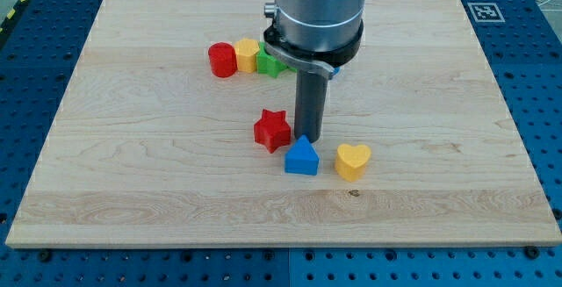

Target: Slide red star a bit up

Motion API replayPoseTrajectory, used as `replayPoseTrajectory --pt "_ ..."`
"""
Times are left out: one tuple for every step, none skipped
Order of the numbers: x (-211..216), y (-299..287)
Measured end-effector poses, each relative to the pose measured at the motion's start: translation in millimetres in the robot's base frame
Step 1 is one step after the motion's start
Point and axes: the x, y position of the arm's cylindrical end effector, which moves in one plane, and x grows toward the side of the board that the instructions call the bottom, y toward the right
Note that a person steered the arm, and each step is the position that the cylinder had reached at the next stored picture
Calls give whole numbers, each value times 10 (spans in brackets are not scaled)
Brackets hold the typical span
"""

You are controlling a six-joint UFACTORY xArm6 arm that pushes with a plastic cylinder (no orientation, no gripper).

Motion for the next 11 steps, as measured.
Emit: replayPoseTrajectory --pt "28 -23" --pt "-459 -55" --pt "-658 -310" --pt "-636 -725" --pt "-375 -1175" --pt "100 -1312" --pt "296 -944" --pt "220 -649" --pt "220 -649" --pt "182 -570" --pt "48 -476"
